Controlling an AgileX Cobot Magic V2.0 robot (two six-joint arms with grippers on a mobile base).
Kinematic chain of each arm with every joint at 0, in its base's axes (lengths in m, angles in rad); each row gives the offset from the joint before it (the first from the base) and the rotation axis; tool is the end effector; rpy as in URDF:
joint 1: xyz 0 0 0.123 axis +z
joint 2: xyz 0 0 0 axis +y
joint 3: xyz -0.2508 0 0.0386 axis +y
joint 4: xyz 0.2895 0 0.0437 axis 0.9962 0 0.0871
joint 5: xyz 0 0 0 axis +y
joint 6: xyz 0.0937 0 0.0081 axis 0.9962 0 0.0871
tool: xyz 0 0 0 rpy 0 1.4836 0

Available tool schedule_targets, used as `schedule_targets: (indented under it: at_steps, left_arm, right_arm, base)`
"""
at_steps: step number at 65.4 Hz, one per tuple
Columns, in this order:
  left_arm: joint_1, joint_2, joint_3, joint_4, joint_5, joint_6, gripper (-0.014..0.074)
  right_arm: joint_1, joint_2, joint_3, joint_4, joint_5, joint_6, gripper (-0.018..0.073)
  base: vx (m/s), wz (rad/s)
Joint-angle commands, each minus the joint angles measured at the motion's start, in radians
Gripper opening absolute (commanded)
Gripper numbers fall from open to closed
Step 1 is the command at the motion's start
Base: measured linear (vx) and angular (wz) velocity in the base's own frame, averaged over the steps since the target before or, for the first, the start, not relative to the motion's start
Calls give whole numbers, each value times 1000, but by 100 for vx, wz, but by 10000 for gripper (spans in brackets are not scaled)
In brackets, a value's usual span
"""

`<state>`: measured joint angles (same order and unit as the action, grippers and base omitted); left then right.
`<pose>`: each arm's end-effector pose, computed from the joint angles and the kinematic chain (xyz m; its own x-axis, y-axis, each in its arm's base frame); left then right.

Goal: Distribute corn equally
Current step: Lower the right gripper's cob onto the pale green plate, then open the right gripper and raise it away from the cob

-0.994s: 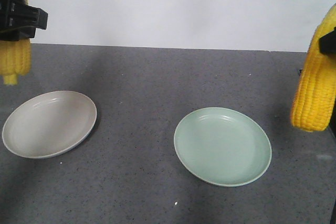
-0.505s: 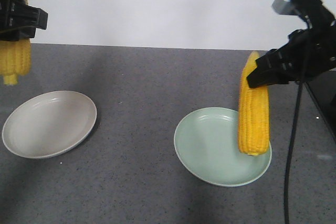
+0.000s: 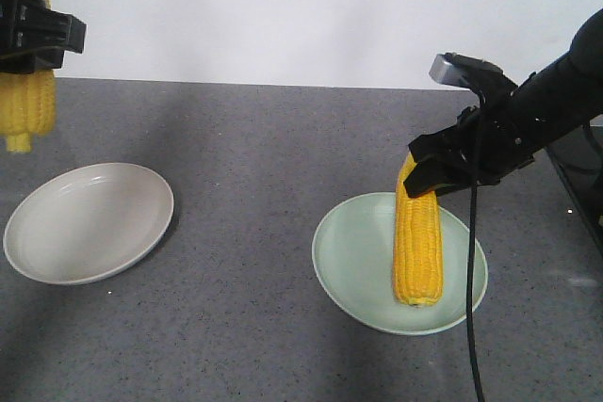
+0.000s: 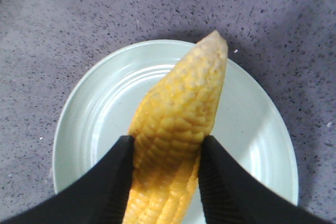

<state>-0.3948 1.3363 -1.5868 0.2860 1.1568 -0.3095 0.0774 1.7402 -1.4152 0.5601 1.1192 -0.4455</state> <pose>0.2973 -0.0975 0.4245 -0.6916 0.0887 -0.7168 0.0757 0.9959 0.0502 0.3869 0.0751 0.2333 -0.9068 -0.2266 -0.3555 -0.3673 0.8385 0.4024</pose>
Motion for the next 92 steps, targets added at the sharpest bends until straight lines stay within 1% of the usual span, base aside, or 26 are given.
schedule_targets:
  at_steps: [1,8,34,43,66,79,92]
  left_arm:
    - [-1,-28,-22,15,-60,-7,4]
    - [-1,-28,-22,15,-60,-7,4]
    - [-1,-28,-22,15,-62,-7,4]
    - [-1,-28,-22,15,-62,-7,4]
    - [-1,-28,-22,15,-64,-7,4]
    - [-1,-28,-22,15,-62,-7,4]
    - [-1,-28,-22,15,-62,-7,4]
  right_arm:
    - [1,-26,-22,39,-14,14,219]
    - [1,-20,-22,39,-13,15,249]
    - [1,-20,-22,30,-7,18,450]
    - [-2,-20,-22,30,-9,18,494]
    - [-3,-22,-22,25,-42,14,501]
    - [-3,-60,-22,-20,-83,14,501]
    - [-3,-160,-22,-86,-111,21,501]
  base:
    - [0,0]
    - [0,0]
    - [0,0]
    - [0,0]
    - [0,0]
    - [0,0]
    - [0,0]
